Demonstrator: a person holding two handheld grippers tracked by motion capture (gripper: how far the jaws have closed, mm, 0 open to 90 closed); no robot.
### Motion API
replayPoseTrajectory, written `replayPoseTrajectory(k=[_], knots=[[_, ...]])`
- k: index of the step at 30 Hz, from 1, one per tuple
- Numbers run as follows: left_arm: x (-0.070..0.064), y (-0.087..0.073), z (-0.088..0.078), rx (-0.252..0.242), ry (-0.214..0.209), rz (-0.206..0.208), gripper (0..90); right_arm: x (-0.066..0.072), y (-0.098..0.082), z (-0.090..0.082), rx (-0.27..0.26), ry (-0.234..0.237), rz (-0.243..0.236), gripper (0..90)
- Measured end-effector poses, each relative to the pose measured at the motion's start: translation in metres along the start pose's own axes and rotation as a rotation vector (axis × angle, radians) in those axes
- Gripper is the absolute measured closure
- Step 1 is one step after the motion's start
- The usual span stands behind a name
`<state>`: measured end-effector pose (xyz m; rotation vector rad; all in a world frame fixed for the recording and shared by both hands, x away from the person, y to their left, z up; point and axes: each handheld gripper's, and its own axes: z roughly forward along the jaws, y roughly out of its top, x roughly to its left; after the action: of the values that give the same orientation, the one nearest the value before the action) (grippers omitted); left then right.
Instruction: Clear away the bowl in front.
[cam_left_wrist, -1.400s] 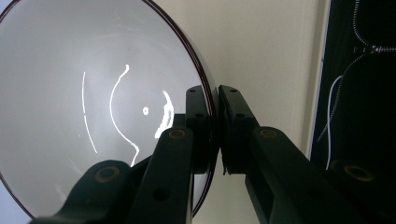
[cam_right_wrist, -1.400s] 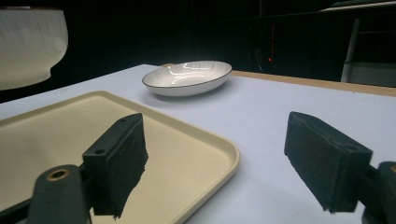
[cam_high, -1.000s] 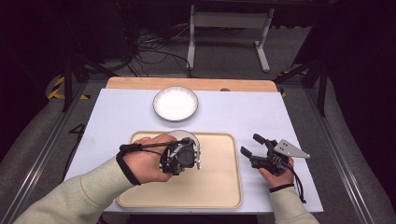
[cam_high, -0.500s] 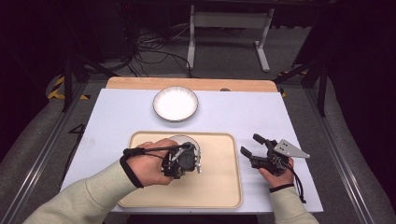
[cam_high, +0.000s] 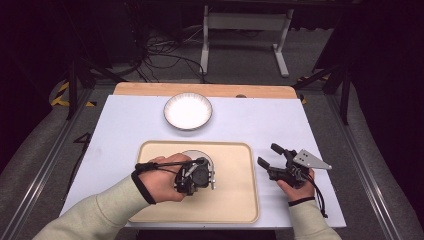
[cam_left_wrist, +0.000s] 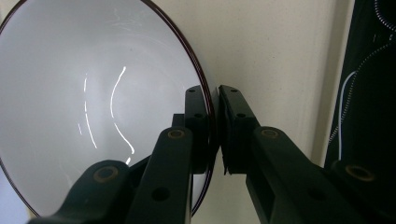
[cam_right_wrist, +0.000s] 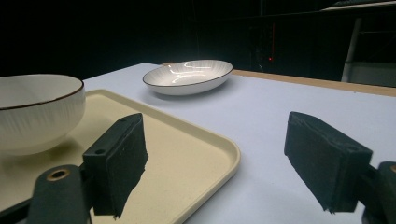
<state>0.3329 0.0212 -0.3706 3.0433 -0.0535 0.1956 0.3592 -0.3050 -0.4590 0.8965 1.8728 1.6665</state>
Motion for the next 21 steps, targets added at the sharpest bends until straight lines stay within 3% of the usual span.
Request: replayPoseTrajectory(k=[21], knots=[[-0.0027, 0.0017, 0.0103, 0.003, -0.024, -0.009, 82.2, -0.0001, 0.0000, 0.0000, 0.000, 0.001, 0.001, 21.4]])
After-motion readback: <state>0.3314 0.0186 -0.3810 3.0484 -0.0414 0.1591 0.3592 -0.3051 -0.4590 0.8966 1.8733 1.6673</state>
